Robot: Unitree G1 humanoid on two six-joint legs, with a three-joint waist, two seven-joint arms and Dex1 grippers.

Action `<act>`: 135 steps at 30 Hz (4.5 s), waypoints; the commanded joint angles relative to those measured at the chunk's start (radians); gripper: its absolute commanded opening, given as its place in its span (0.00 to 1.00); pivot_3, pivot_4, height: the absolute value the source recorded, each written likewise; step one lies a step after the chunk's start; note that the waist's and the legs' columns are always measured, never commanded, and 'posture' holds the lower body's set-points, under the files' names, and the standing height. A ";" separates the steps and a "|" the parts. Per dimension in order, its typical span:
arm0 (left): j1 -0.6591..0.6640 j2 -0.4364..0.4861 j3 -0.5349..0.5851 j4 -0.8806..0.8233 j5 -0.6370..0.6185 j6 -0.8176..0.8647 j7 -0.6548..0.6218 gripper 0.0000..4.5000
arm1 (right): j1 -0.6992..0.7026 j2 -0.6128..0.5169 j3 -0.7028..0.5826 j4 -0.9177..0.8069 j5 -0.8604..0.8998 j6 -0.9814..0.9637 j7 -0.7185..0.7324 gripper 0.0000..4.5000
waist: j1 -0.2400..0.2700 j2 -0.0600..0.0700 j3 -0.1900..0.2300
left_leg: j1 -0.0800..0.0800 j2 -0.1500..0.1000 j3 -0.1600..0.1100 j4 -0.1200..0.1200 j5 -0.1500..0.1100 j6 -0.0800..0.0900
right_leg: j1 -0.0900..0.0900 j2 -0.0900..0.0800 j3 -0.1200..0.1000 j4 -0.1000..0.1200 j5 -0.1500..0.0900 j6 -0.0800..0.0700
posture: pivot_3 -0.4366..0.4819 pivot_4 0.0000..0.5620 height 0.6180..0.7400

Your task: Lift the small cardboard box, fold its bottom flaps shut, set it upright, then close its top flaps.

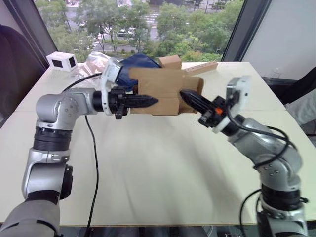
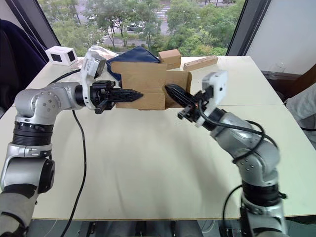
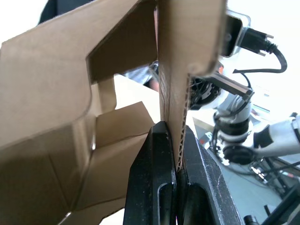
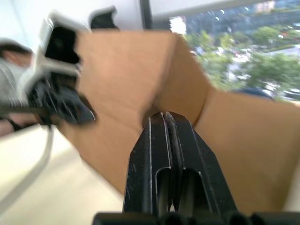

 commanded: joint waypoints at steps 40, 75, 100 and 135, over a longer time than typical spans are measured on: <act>-0.008 0.010 0.005 -0.066 -0.046 0.035 -0.052 0.00 | 0.030 0.046 0.086 -0.038 0.053 0.021 0.090 0.01 | -0.001 -0.001 0.000 | 0.001 0.000 0.000 0.000 0.000 0.000 | 0.000 0.001 0.001 0.001 0.000 0.000 | 0.48 0.27 1.00; -0.037 0.034 0.040 -0.063 -0.089 0.075 -0.034 0.00 | -0.074 -0.028 0.028 0.258 0.021 -0.061 0.285 0.01 | 0.000 0.000 0.001 | 0.003 0.001 0.002 0.000 0.000 0.000 | 0.002 0.001 0.002 0.001 0.000 0.000 | 0.48 0.27 1.00; -0.044 0.006 0.066 -0.051 -0.122 0.096 0.000 0.00 | 0.050 0.124 -0.076 0.135 0.410 0.038 0.097 0.17 | -0.001 0.000 0.001 | 0.004 0.001 0.002 0.000 0.000 0.000 | 0.002 0.000 0.002 0.001 0.000 0.000 | 0.48 0.27 1.00; -0.040 -0.023 0.096 -0.040 -0.137 0.098 0.035 0.00 | 0.111 0.401 -0.051 0.206 0.535 -0.085 0.003 0.06 | -0.003 0.000 0.001 | 0.004 0.001 0.002 0.000 0.000 0.000 | 0.002 0.000 0.002 0.001 0.000 0.000 | 0.48 0.27 1.00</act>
